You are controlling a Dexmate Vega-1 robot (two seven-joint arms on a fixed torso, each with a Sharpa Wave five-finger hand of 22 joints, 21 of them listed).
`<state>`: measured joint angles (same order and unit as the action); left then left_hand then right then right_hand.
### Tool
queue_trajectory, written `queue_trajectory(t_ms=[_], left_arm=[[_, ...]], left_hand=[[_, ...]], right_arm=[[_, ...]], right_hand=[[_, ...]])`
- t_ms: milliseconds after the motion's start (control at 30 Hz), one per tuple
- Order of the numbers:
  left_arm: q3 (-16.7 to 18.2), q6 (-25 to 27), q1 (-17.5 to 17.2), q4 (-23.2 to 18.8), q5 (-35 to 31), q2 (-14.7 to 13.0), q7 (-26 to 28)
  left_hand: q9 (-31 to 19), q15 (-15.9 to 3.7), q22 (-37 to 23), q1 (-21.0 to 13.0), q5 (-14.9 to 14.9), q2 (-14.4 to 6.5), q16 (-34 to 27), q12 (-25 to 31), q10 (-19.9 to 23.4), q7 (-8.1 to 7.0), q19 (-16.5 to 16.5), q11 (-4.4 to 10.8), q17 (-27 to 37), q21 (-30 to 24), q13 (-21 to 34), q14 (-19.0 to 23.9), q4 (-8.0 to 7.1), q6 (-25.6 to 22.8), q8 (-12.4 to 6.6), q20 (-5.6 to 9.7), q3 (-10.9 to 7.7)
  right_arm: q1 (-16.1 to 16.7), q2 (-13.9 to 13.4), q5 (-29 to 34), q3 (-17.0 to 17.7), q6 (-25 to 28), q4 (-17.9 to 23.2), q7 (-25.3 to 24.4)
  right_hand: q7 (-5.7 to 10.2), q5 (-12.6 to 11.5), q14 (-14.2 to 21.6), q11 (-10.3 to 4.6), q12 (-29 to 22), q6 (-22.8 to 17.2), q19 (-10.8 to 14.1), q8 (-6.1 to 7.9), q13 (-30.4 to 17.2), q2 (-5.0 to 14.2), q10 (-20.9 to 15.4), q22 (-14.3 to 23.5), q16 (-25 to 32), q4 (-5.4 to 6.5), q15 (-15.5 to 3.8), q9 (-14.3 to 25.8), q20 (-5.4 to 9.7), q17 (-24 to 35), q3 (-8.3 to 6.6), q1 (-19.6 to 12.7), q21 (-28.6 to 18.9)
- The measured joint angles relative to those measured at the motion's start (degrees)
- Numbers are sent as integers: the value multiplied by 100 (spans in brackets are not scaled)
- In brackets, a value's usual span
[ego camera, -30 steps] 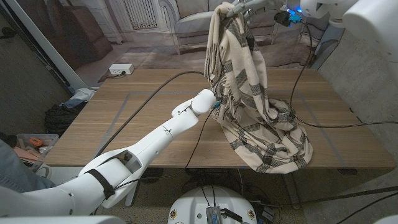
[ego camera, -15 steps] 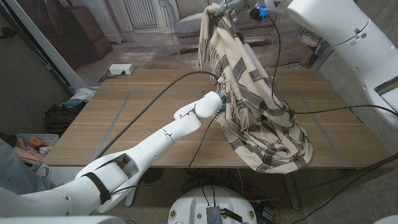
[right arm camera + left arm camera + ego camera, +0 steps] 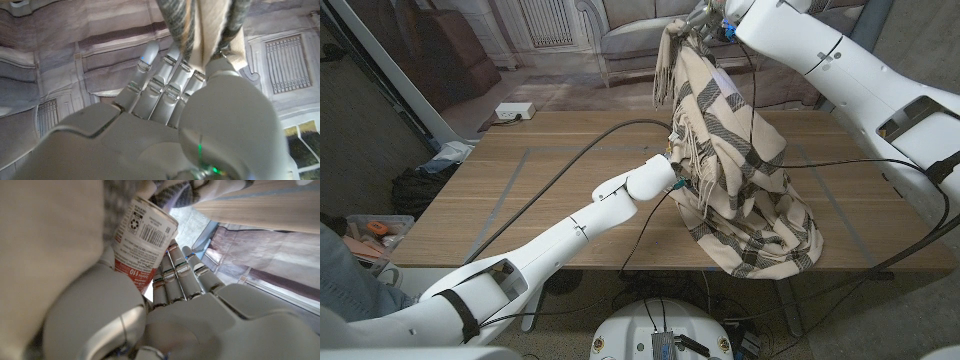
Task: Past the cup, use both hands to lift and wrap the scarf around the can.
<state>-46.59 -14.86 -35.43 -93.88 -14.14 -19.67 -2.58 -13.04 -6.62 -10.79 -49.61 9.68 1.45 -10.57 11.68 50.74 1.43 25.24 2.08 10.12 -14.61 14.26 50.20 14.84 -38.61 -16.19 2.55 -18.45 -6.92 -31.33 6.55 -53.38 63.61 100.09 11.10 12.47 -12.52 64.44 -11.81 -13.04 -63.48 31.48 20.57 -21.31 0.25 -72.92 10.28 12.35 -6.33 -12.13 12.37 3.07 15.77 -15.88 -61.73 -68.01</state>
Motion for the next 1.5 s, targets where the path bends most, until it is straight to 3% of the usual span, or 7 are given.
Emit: queue_trajectory(t_ms=[233, 533, 700, 900, 1100, 1500], left_arm=[[86, -255, -96, -193, 224, -132, 46], [215, -537, -155, -211, 580, -195, 102], [325, -620, -209, -184, 756, -212, 175], [441, -656, -248, -137, 902, -195, 272], [494, -732, -234, -10, 1013, -140, 291], [575, -991, -114, 210, 1197, 16, 292]], left_hand=[[-62, 8, 0, 0, -12, 0, 0, 0, 0, 0, 0, 0, 0, 0, 12, -8, 25, 0, -42, 0, -25], [-122, 9, 0, 0, 11, 0, 0, -1, 0, 0, 1, 0, 0, 0, 47, -7, 24, 0, -99, 0, -24], [-149, 9, 0, 0, 11, 0, 0, 22, 0, 0, 1, 0, 0, 0, 56, -7, 24, 0, -142, 0, -24], [-198, 10, 0, 0, 10, 0, 0, 22, -1, 0, 1, 1, 0, 0, 79, -7, 23, 0, -145, 0, -23], [-212, 10, 0, 0, 5, 0, 0, 22, 0, 0, 1, 1, 0, 0, 81, -7, 23, 0, -185, 0, -23], [-256, 16, 0, 0, -1, 0, 0, 21, -1, 0, 1, 1, 0, 0, 106, 8, 49, 0, -231, 0, -49]], right_arm=[[-30, -5, 543, -257, -43, -640, 196], [101, -289, 1240, -402, 97, -882, 588], [235, -553, 1391, -382, 248, -728, 739], [428, -1020, 1576, -303, 672, -246, 1070], [442, -1377, 1597, -409, 1024, 117, 1331], [662, -1909, 1155, -431, 1462, 518, 1663]], right_hand=[[2, -1, 15, 16, 0, -2, 43, -67, 107, 17, -32, 0, 0, -8, -15, 4, 0, -61, 56, -34, 0], [1, 0, 58, 22, 0, -61, 105, -133, 192, 19, -38, -1, 0, 0, -37, 40, 0, -114, 95, -104, 0], [1, 1, 58, 22, 0, -60, 146, -178, 192, 44, -38, -1, 45, 15, -37, 53, 0, -107, 111, -78, 0], [-7, 34, 80, 2, -40, -50, 176, -201, 180, 73, -60, -1, 45, -1, -60, 114, -10, -98, 94, -81, 21], [-18, 186, 63, -18, -74, 47, 175, -125, 69, 133, -81, -1, 45, -173, -44, 175, -10, -45, -82, -52, 45], [-28, 192, 45, -2, -73, 59, 189, -57, 85, 87, -145, -16, 45, -213, -26, 169, 5, -34, -328, 31, 44]])
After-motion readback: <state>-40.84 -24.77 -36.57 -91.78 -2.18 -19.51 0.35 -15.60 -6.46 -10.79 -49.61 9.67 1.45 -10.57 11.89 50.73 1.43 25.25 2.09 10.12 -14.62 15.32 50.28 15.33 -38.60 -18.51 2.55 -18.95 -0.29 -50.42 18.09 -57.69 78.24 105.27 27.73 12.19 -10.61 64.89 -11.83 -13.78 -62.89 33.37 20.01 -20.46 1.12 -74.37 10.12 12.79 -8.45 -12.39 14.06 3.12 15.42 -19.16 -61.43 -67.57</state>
